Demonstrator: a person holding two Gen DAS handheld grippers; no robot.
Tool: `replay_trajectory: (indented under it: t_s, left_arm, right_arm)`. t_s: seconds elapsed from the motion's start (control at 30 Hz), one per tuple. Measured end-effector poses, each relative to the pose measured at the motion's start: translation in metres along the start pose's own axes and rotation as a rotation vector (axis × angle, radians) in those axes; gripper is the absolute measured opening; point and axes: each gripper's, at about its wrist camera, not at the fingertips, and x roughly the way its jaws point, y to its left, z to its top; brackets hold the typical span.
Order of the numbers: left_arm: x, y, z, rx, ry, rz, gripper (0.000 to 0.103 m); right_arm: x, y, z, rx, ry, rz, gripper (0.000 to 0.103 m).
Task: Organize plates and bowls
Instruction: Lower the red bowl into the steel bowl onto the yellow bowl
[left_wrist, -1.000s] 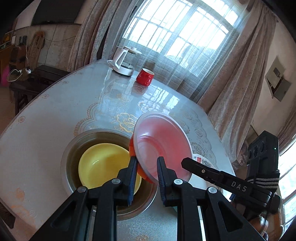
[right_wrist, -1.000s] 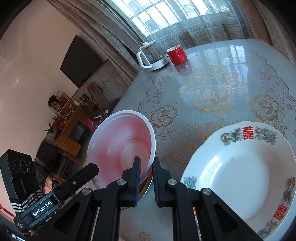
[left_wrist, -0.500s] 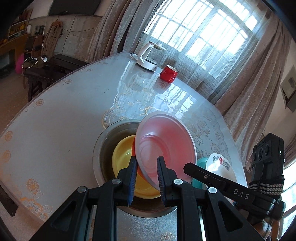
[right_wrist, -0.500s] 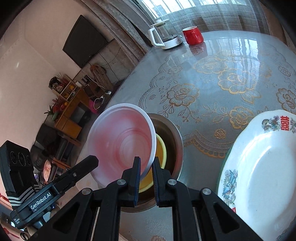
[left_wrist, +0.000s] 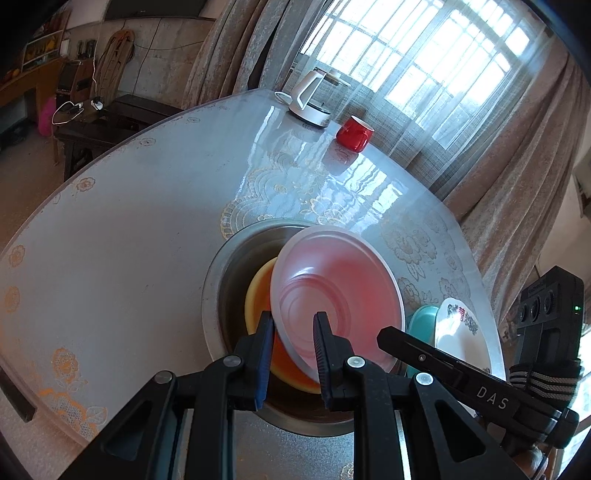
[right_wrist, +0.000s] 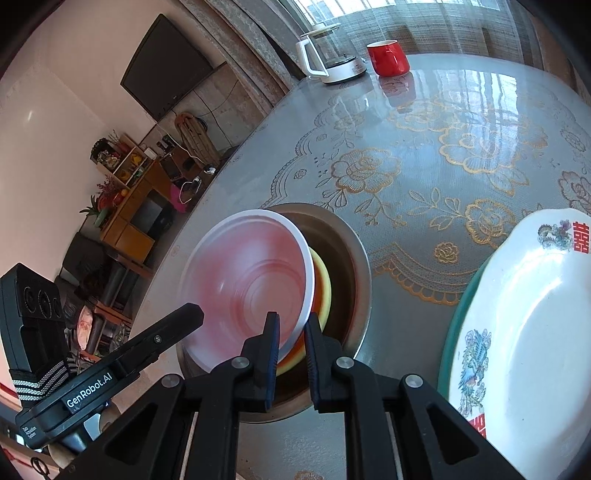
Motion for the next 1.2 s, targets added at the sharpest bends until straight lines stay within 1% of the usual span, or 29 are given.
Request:
replay_trajectory:
  t_s: [0.07, 0.23, 0.4, 0.67, 0.73, 0.83, 1.03, 1.2]
  left_arm:
    - [0.0023, 0.0000, -0.0002, 0.000, 0.006, 0.008, 0.020]
    - [0.0048, 0.0024, -0.0005, -0.004, 0.012, 0.032, 0.020]
    - [0.0037, -0.0004, -0.0020, 0.023, -0.007, 0.065, 0.020]
    - [0.0039, -0.0033, -0.0029, 0.052, -0.024, 0.097, 0.020]
    - [0.0044, -0.0030, -0.0035, 0.057, -0.024, 0.104, 0.020]
    - [0.0035, -0.0027, -0.0044, 0.067, -0.033, 0.120, 0.020]
    - [0.0048, -0.0010, -0.0046, 0.072, -0.028, 0.126, 0.020]
    - [0.0063, -0.0030, -0.0068, 0.087, -0.031, 0.152, 0.020]
  right_arm:
    - [0.0007, 0.0007, 0.0003, 0.000, 0.001, -0.001, 0.014]
    - [0.0001, -0.0028, -0.0001, 0.008, 0.000, 0.007, 0.018]
    - [0.0006, -0.0033, -0.0025, -0.002, -0.007, -0.012, 0.018]
    - [-0.0017, -0.0016, -0.0070, -0.035, -0.027, -0.046, 0.018]
    - [0.0002, -0.0004, -0.0081, -0.044, -0.024, -0.050, 0.015]
    - [0.0017, 0.0031, -0.0092, -0.067, -0.029, -0.062, 0.014]
    - [0.0020, 0.0034, -0.0083, -0.075, -0.025, -0.063, 0.015]
    - [0.0008, 0.0045, -0.0091, -0.075, -0.021, -0.056, 0.016]
